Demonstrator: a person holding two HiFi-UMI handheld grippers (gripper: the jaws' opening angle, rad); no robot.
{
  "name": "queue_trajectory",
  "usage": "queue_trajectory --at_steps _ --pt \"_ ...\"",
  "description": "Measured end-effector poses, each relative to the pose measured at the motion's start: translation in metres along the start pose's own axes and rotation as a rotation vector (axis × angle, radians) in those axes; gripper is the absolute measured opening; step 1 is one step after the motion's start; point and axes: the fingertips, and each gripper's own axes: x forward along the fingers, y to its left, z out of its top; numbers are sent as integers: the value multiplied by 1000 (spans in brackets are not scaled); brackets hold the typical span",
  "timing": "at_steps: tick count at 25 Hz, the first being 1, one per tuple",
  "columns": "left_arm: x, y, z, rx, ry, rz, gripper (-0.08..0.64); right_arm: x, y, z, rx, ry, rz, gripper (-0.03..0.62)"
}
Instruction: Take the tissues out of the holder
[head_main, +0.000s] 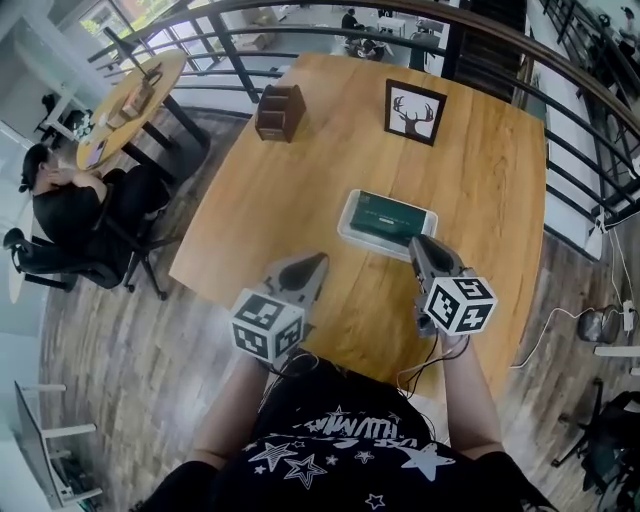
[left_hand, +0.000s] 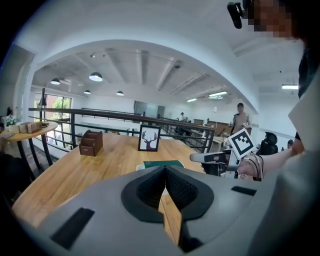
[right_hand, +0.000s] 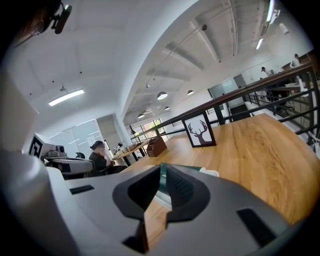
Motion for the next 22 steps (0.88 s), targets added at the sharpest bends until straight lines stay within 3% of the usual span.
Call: queue_trajectory --at_steps 7,9,14,18,22 --pt "30 4 0 -12 29 -50 14 5 -10 0 -45 37 -2 30" --pt "40 5 -4 -13 48 -84 14 9 -9 0 -74 53 1 143" --pt "58 11 -2 44 81 -174 14 24 -1 -4 -163 119 -14 235" --pt "64 29 0 45 96 -214 14 42 12 -5 -197 170 10 309" --pt "63 52 3 54 101 -241 14 62 17 -14 -320 283 -7 341"
